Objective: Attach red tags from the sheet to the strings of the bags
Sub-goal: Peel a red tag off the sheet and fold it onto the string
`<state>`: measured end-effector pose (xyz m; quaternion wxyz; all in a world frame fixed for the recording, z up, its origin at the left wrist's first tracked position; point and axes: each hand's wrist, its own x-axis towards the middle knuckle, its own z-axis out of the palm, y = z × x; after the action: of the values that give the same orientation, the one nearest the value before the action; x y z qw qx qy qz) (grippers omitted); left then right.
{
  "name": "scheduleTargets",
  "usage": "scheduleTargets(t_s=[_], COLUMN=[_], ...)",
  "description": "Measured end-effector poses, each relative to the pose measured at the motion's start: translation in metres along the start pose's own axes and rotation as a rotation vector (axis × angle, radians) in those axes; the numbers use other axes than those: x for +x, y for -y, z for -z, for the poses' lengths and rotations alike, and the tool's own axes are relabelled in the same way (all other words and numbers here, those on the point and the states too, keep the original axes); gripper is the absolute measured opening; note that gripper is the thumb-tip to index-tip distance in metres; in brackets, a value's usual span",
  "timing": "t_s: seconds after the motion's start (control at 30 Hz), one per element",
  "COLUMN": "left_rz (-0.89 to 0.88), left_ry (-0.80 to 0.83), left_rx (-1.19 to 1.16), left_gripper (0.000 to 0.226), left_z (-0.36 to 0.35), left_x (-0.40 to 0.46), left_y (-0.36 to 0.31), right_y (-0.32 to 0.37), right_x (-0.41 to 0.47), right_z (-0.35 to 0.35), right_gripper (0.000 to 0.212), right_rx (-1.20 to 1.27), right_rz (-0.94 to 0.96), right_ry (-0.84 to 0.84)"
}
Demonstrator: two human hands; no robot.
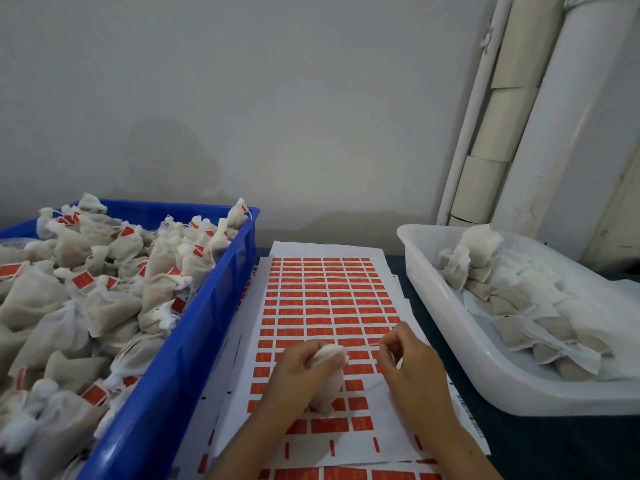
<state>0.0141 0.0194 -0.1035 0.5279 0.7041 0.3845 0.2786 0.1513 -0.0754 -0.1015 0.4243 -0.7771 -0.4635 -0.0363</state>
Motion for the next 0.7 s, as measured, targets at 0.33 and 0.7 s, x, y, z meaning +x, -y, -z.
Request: scheduleTargets(t_s=[0.33,0.7], left_rz=[0.278,-0.055], left_ry=[0.004,-0.084], left_rx=[-0.548,-0.213], left_gripper=[0.015,0.008], left_z=[0.006,0.000], left_x=[0.002,-0.006], left_y=[-0.015,-0.008], right_y=[0.005,0.025], right_x=[-0.010,-0.008], right_z=[-0.012,-0.002], right_gripper=[0.012,0.009], right_rx=[-0.023,-0.165], right_rz=[0.087,0.540], right_ry=[0.140,0.179])
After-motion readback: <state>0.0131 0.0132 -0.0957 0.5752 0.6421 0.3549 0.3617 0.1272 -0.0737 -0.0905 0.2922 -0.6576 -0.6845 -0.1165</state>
